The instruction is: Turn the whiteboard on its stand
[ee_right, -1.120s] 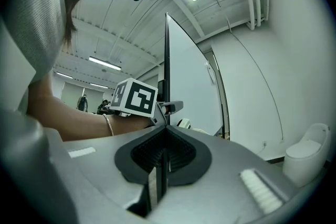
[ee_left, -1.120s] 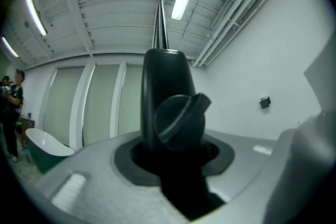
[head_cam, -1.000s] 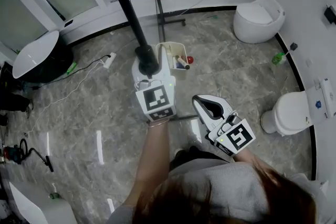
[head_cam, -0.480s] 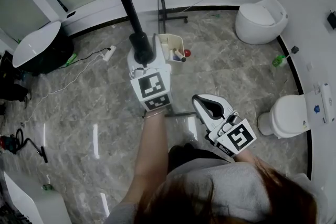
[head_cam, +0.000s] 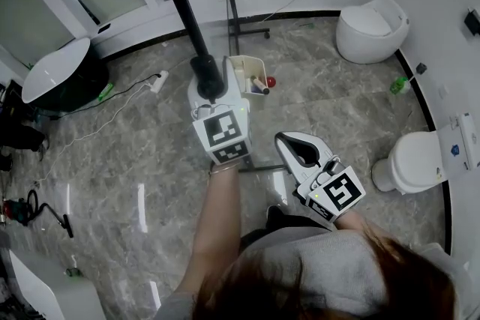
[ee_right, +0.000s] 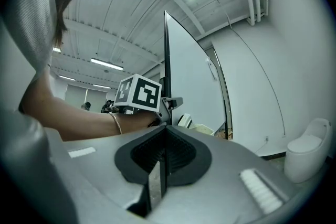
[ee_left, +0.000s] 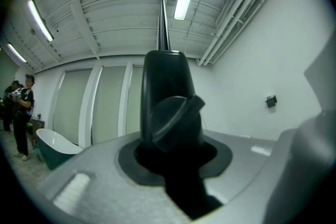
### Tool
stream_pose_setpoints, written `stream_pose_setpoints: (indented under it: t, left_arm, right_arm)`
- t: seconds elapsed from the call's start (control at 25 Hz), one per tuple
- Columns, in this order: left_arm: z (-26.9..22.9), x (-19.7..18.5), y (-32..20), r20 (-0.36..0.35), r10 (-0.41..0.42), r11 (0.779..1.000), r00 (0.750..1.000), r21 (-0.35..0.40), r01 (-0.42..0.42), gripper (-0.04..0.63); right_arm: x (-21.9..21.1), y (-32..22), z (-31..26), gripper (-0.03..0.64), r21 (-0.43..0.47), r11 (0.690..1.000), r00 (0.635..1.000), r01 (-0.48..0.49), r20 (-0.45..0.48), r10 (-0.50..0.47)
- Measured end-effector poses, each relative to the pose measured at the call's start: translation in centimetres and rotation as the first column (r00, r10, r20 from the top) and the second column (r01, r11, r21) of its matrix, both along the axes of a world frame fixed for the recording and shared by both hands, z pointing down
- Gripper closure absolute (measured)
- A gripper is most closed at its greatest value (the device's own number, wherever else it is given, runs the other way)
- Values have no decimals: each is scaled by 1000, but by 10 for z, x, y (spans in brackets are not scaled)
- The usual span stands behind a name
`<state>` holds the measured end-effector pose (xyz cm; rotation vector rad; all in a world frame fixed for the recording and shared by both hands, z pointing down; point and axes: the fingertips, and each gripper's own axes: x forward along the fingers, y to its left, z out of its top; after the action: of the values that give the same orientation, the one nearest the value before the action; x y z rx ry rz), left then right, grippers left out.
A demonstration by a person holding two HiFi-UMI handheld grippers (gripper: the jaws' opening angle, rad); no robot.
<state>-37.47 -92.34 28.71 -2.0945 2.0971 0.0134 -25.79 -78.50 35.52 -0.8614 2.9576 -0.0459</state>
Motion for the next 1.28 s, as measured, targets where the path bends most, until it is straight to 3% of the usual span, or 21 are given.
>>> stream_pose_setpoints:
  t: [0.64, 1.28]
  left_arm:
    - [-3, 47, 46, -32, 61, 998, 998, 8, -61, 457]
    - [-5, 119, 121, -56, 112, 994, 992, 11, -111, 439]
  right_arm:
    - [5, 30, 18, 614, -79, 982, 978, -173, -136, 161]
    - [62, 105, 23, 614, -168, 945, 958, -280, -110, 265]
